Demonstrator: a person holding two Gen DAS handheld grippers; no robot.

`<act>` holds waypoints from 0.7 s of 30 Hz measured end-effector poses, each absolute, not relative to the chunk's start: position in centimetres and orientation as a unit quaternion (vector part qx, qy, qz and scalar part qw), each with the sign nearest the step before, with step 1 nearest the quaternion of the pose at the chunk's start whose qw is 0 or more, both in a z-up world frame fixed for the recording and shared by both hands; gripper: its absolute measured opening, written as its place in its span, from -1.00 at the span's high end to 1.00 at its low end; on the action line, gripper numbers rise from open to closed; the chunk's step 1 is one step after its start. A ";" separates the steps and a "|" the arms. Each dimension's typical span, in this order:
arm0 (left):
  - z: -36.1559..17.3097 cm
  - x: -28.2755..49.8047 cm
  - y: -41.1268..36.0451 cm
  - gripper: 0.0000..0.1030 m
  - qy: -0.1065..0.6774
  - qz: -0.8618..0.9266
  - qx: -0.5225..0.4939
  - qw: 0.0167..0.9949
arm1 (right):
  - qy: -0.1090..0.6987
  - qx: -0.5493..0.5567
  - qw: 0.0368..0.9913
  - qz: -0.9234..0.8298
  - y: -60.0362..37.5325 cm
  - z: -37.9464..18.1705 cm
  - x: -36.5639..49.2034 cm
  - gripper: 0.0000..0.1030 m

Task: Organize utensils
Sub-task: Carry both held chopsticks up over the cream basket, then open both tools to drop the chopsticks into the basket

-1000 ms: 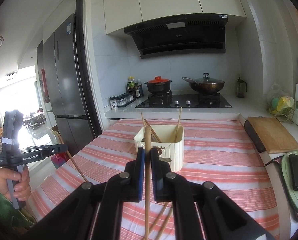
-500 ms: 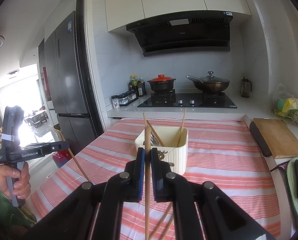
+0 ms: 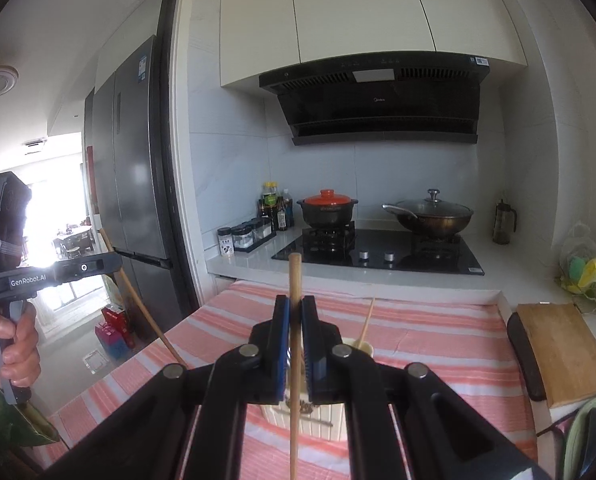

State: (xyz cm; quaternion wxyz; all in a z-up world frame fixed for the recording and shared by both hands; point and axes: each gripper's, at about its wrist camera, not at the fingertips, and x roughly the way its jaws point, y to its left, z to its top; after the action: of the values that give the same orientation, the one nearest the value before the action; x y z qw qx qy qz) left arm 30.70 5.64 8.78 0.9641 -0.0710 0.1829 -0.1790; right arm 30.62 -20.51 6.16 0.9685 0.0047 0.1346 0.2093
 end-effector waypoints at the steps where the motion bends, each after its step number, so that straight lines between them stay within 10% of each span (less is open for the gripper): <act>1: 9.2 31.5 5.4 0.93 0.172 -0.177 -0.070 0.967 | 0.125 0.004 0.969 0.211 -20.3 6.7 31.6 0.88; 9: 6.7 39.6 2.4 0.93 0.186 -0.167 -0.062 0.966 | 0.087 0.006 0.977 0.195 -19.2 7.3 40.4 0.88; 21: -4.4 49.0 -1.4 0.84 0.344 -0.155 -0.066 0.924 | 0.270 -0.006 0.936 0.226 -17.1 -4.4 50.8 0.86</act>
State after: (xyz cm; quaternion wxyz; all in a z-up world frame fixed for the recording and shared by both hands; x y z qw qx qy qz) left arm 48.99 -1.44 -4.41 0.9235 -0.0665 0.3445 -0.1549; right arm 50.75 -17.12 -4.37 0.9360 -0.0065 0.2696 0.2264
